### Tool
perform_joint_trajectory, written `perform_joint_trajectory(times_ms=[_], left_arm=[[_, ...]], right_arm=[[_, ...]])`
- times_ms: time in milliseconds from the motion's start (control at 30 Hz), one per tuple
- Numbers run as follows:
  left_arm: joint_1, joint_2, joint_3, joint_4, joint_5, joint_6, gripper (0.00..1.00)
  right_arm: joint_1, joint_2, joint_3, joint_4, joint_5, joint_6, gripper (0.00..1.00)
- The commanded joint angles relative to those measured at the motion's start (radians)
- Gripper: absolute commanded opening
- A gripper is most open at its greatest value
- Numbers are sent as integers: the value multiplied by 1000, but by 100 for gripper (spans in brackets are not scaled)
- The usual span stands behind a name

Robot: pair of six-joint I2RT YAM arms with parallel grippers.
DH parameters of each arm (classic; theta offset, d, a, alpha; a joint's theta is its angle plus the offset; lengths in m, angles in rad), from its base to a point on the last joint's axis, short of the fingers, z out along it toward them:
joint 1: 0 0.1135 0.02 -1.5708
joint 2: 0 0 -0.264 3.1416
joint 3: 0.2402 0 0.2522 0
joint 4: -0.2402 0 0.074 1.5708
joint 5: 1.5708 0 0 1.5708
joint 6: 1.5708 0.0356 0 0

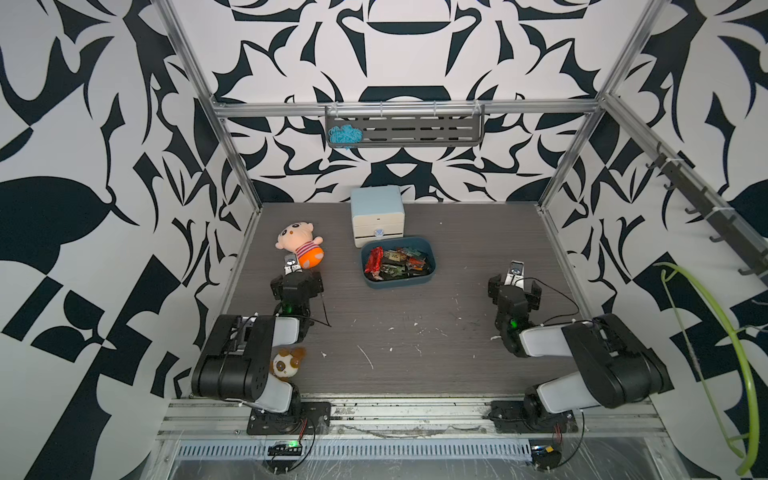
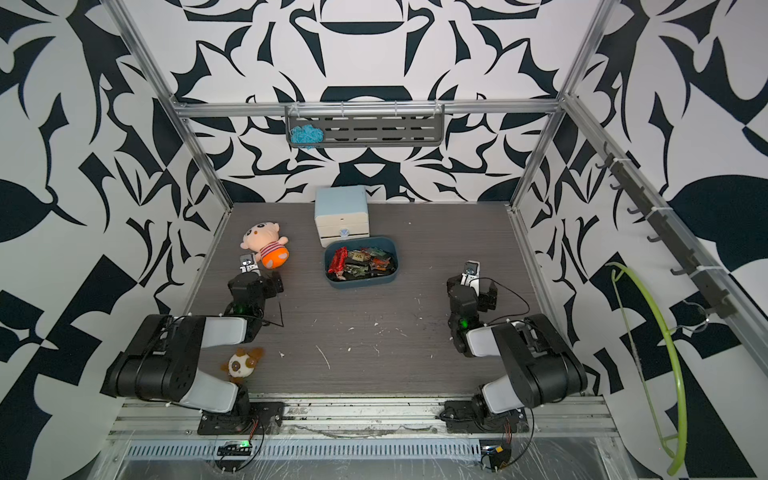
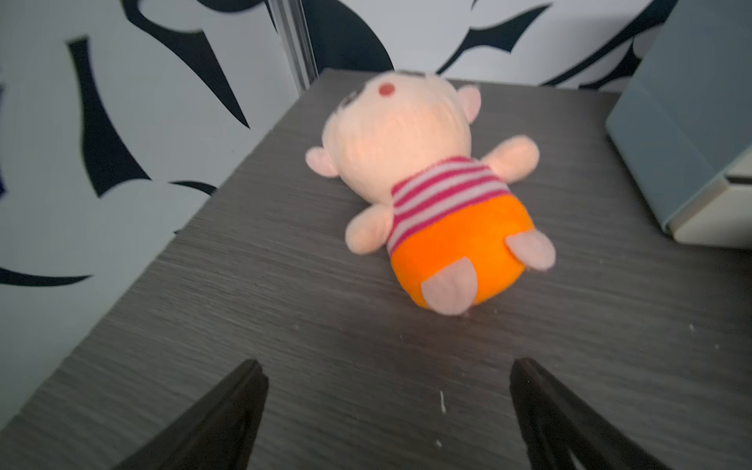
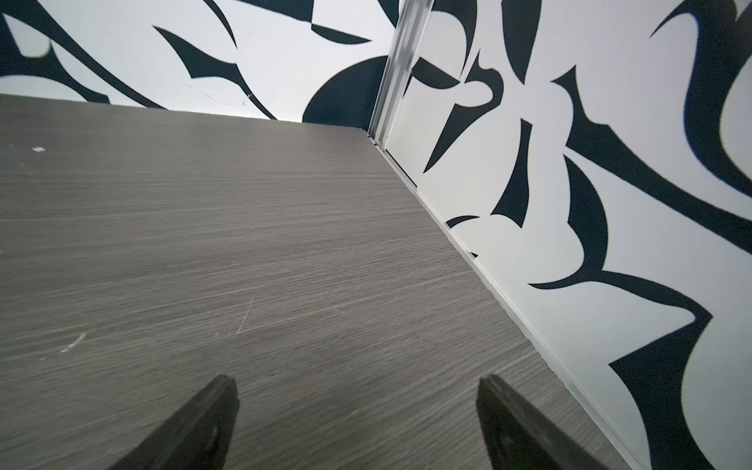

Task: Put the tea bags into the storage box
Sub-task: Reset both arms

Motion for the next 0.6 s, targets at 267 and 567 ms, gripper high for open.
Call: perform_joint_trajectory(times_ms=[267,567], left_arm=[[12,32,-14,129,54,16,100],[12,33,-16,131,53,17,100]], right_arm=[[-107,71,67,29,-318,-15,99],[-141,45,90,-67,-349,32,100]])
